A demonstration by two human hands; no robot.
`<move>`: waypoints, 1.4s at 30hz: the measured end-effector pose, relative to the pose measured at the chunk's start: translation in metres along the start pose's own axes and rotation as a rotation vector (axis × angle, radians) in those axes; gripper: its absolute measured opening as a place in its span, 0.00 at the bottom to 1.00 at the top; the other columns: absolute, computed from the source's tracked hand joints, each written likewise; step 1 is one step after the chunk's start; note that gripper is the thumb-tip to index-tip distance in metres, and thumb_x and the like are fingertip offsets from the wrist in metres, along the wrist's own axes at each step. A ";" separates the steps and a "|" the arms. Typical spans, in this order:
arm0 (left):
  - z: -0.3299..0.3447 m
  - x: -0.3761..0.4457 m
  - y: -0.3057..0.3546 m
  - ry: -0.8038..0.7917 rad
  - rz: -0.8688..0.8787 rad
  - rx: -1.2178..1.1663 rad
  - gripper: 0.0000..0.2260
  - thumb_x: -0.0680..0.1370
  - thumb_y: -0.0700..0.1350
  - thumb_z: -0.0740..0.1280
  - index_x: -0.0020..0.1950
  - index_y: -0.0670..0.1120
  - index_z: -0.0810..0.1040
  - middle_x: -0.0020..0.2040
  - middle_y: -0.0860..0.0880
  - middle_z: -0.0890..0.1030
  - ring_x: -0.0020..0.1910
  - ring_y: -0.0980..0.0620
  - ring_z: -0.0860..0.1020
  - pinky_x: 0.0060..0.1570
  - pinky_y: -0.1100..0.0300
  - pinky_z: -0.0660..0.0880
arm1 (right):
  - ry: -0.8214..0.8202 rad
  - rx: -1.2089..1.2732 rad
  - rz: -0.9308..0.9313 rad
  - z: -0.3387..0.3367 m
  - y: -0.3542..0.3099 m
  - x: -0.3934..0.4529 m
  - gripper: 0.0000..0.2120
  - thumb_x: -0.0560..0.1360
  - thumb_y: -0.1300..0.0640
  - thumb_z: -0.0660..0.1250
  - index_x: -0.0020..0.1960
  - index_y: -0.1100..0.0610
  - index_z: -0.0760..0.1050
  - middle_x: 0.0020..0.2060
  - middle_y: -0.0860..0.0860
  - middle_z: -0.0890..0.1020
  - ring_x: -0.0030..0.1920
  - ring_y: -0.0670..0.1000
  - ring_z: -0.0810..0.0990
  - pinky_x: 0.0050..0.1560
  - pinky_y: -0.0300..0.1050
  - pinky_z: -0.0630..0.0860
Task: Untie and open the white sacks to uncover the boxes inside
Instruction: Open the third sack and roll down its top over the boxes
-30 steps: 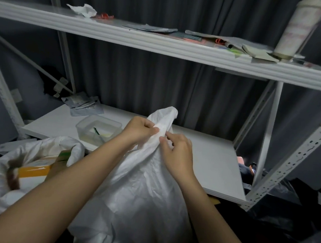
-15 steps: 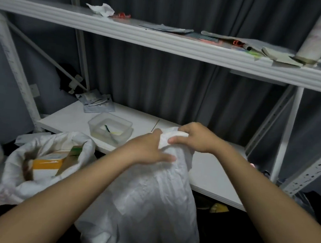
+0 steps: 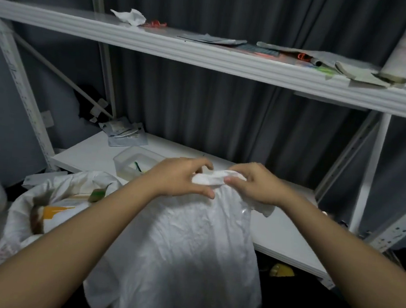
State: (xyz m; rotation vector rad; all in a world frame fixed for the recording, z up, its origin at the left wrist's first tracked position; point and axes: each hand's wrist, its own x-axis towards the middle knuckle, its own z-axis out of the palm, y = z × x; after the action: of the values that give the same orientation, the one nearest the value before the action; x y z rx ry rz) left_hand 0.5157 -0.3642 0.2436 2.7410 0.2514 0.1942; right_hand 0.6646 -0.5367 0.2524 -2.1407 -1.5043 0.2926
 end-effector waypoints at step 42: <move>0.038 -0.018 -0.037 -0.047 0.193 0.158 0.21 0.70 0.68 0.63 0.55 0.56 0.75 0.48 0.55 0.79 0.47 0.56 0.75 0.40 0.58 0.68 | 0.105 -0.441 -0.079 0.084 -0.010 -0.025 0.11 0.77 0.54 0.61 0.57 0.52 0.76 0.45 0.52 0.82 0.45 0.56 0.81 0.38 0.47 0.75</move>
State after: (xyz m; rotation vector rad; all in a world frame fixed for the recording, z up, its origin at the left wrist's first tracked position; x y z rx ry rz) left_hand 0.4988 -0.3483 0.1926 2.9228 -0.0121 0.1670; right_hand 0.6093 -0.5340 0.1836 -2.3713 -1.7075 -0.1967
